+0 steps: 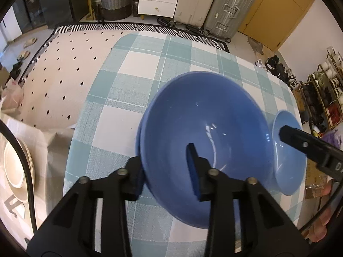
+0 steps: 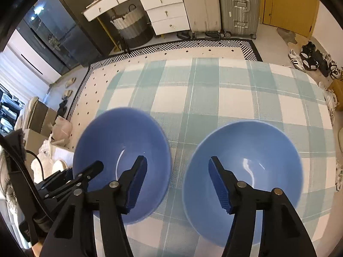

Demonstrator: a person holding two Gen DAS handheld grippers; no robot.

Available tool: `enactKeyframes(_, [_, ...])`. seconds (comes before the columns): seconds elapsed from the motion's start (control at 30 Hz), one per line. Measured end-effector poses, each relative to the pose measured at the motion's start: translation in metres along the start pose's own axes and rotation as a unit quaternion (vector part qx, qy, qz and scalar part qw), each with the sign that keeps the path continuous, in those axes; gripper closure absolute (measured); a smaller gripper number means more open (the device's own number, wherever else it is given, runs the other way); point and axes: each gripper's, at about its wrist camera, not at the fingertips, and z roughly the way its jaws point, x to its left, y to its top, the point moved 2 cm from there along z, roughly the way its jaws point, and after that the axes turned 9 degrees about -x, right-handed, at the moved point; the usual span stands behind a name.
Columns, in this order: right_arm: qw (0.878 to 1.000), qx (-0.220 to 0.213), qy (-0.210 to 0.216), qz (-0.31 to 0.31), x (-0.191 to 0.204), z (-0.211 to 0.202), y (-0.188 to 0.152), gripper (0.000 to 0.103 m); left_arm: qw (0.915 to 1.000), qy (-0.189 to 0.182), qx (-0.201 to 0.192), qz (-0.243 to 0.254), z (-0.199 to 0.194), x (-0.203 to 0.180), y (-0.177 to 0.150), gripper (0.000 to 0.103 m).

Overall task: Organize plates and bowls
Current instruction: 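Open both grippers to release the nested blue bowl, then move both grippers to the next blue bowl and close them on its rim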

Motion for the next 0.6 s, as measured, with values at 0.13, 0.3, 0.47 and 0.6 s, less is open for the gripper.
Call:
enactKeyframes(0.13, [1.000,-0.005,-0.001,0.001,-0.002,-0.012,0.002,0.042,1.0000,-0.004,-0.008,0.003,-0.011,-0.002,-0.001,0.048])
enactKeyframes(0.3, [1.000,-0.008,0.006,0.003,0.000,-0.024,-0.002,0.042,0.9996,0.002,-0.026,0.005,-0.031,-0.004,0.001,0.026])
enactKeyframes(0.47, [1.000,-0.006,0.018,0.007,0.005,-0.038,-0.006,0.037,0.9995,0.008,-0.028,0.007,-0.044,-0.003,0.001,0.026])
enactKeyframes(0.6, [0.999,-0.015,0.033,-0.004,0.015,-0.054,-0.007,0.020,0.9993,0.014,-0.035,0.007,-0.059,0.000,0.001,0.026])
